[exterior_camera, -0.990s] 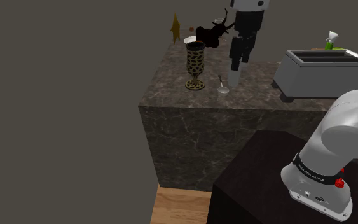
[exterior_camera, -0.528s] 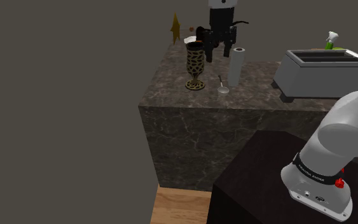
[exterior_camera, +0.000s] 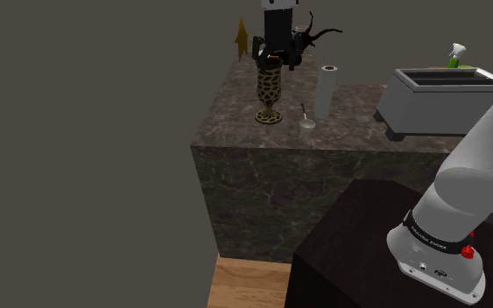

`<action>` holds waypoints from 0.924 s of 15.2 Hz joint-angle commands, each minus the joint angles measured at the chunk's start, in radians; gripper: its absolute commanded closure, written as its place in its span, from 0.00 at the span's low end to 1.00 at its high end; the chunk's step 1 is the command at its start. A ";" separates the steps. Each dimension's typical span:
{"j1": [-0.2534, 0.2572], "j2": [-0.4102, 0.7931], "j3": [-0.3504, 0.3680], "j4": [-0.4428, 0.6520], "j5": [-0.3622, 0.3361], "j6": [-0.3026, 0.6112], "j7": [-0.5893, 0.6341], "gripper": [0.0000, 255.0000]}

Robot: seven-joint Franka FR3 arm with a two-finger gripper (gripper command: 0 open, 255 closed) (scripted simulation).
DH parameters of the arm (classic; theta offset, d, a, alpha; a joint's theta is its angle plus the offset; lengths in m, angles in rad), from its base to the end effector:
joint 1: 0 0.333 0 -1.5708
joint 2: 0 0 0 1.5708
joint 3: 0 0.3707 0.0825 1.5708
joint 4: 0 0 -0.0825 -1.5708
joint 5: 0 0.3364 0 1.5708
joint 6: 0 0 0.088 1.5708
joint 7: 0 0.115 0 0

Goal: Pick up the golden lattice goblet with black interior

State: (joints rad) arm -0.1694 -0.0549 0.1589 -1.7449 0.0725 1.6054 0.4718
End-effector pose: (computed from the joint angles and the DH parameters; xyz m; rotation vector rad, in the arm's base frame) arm 0.4842 0.0055 0.6274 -3.0036 0.7486 0.1511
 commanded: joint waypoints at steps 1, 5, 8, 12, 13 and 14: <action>-0.012 0.082 -0.008 0.098 -0.010 -0.024 0.071 0.00; -0.027 0.247 -0.032 0.308 -0.025 -0.084 0.200 0.00; -0.037 0.376 -0.057 0.487 -0.030 -0.145 0.289 0.00; -0.042 0.415 -0.067 0.516 -0.029 -0.138 0.318 0.00; -0.043 0.411 -0.067 0.497 -0.028 -0.123 0.317 0.00; -0.043 0.407 -0.068 0.477 -0.028 -0.107 0.316 0.00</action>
State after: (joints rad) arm -0.2123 0.3520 0.0918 -1.2553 0.0444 1.4850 0.7873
